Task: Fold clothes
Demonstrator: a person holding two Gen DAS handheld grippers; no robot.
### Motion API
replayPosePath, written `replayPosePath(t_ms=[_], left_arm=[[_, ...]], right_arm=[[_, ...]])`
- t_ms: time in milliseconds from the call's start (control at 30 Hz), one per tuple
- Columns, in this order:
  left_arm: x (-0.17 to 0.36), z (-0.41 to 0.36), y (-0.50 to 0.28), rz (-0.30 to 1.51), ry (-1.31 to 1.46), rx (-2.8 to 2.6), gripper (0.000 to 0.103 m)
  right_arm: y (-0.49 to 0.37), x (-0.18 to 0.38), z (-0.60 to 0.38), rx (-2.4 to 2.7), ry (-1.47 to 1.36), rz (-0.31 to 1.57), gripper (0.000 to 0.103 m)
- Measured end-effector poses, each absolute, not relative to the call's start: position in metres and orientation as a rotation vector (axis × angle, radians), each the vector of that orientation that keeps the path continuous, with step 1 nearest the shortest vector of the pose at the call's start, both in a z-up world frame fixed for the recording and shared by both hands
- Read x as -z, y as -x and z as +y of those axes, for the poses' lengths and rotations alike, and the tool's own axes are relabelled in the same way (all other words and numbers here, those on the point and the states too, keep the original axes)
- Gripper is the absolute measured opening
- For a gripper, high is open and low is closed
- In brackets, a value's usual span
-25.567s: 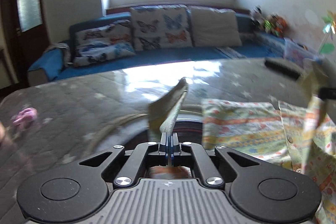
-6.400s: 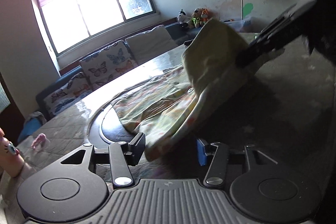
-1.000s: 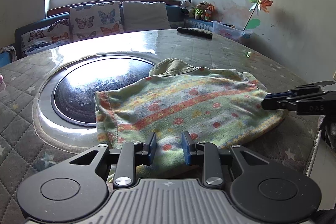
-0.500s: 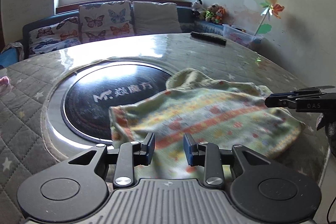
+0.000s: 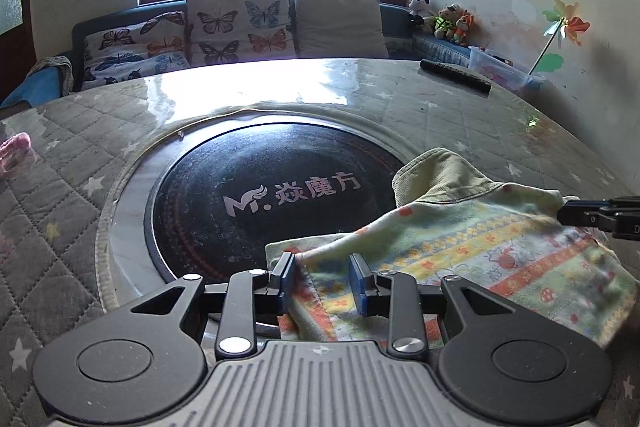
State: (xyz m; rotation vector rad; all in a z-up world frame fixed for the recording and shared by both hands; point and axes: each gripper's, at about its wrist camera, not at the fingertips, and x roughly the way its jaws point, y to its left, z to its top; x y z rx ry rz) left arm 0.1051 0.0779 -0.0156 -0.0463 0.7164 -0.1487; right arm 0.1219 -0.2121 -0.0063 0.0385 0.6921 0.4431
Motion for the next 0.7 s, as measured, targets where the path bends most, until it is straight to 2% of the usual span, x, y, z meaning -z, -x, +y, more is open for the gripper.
replayPosePath(t_ms=[67,333,533,600,700], left_arm=[[0.017,0.077,-0.107,0.718,0.047,0.147,0.032],[0.017,0.075,-0.106,0.712,0.037,0.139,0.033],[0.013,0.072,-0.101,0.706,0.032,0.124,0.040],[0.011,0.073,-0.097,0.700,0.029,0.114,0.051],[0.007,0.074,-0.090,0.690,0.028,0.104,0.061]], right_arm=[[-0.128,0.006,-0.210,-0.437,-0.039,0.682,0.030],[-0.133,0.012,-0.219,-0.367,-0.051,0.683,0.029],[-0.127,0.014,-0.219,-0.361,-0.015,0.691,0.029],[-0.125,0.012,-0.221,-0.366,-0.022,0.687,0.030],[-0.119,0.008,-0.221,-0.377,-0.018,0.675,0.036]])
